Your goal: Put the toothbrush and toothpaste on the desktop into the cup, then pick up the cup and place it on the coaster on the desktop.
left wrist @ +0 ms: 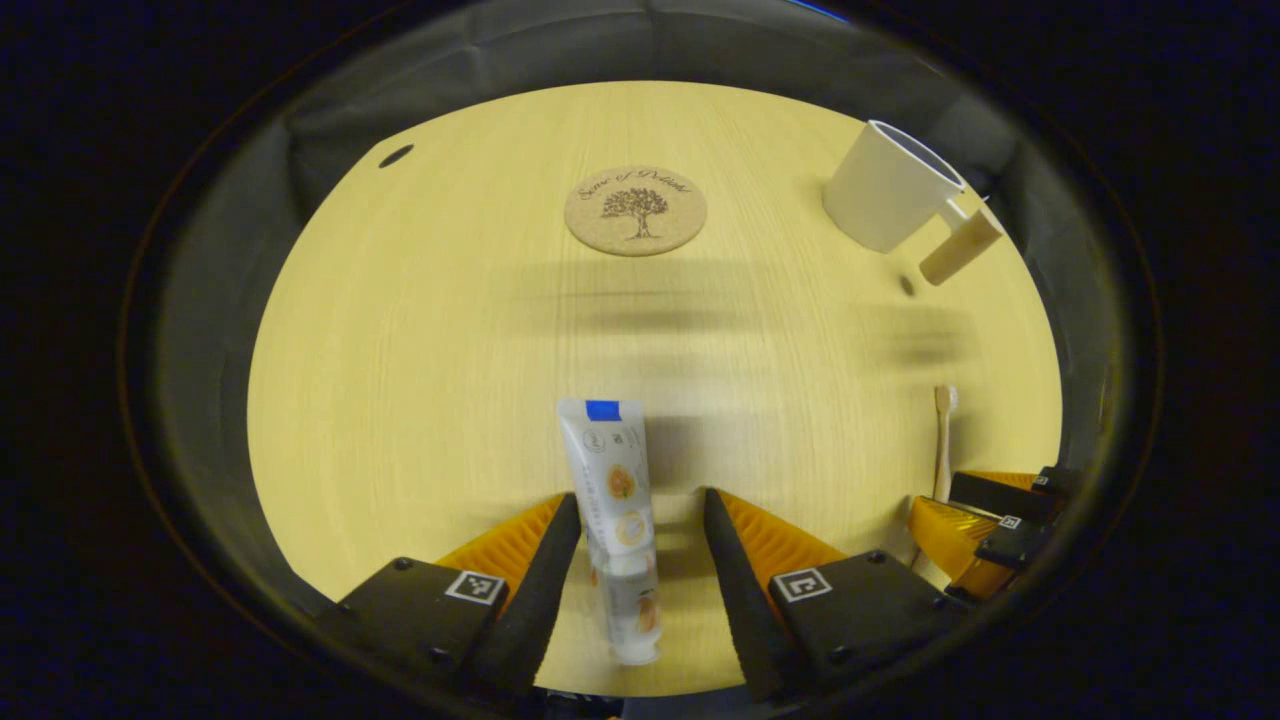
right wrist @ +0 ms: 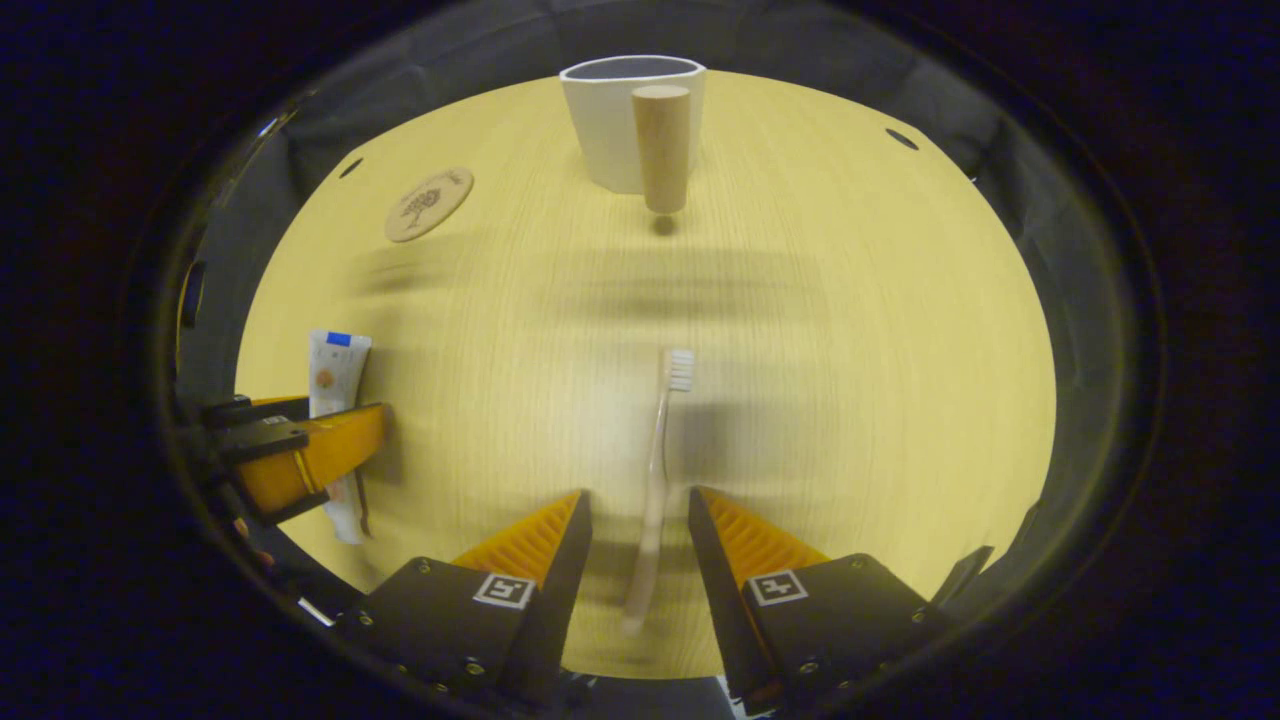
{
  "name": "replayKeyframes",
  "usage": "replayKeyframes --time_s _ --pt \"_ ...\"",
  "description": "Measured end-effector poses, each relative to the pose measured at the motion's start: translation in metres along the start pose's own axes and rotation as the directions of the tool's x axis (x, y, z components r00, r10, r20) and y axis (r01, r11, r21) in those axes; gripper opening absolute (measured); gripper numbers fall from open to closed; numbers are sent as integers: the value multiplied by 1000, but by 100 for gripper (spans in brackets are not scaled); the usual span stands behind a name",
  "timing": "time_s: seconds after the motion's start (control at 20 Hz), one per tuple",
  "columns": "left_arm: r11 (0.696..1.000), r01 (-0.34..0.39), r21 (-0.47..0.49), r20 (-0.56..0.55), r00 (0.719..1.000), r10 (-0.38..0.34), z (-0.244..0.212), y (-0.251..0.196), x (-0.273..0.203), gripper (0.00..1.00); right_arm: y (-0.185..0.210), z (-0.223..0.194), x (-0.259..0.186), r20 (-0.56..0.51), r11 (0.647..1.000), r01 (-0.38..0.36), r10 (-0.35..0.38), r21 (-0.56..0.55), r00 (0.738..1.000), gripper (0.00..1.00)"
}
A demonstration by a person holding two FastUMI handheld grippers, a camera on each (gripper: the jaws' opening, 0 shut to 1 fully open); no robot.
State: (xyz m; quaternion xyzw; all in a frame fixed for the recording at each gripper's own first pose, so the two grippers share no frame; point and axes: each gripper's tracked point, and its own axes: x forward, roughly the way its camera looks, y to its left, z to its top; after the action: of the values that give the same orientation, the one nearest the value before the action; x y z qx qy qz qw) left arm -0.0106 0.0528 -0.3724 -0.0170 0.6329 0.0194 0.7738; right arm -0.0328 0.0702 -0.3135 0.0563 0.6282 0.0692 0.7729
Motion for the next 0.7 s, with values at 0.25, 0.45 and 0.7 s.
replayKeyframes --time_s 0.25,0.45,0.7 --pt "1000 0 -12 2 1000 0 0 6 -1 49 -4 -3 5 -15 999 21 -21 -28 1000 22" --pt "1000 -2 -5 -1 1000 2 -1 6 -2 43 -4 1 -1 1 1000 2 -2 -30 1000 7" --pt "1000 -3 -4 3 1000 3 -1 9 -2 34 -4 1 -3 21 999 -16 17 -41 1000 3"
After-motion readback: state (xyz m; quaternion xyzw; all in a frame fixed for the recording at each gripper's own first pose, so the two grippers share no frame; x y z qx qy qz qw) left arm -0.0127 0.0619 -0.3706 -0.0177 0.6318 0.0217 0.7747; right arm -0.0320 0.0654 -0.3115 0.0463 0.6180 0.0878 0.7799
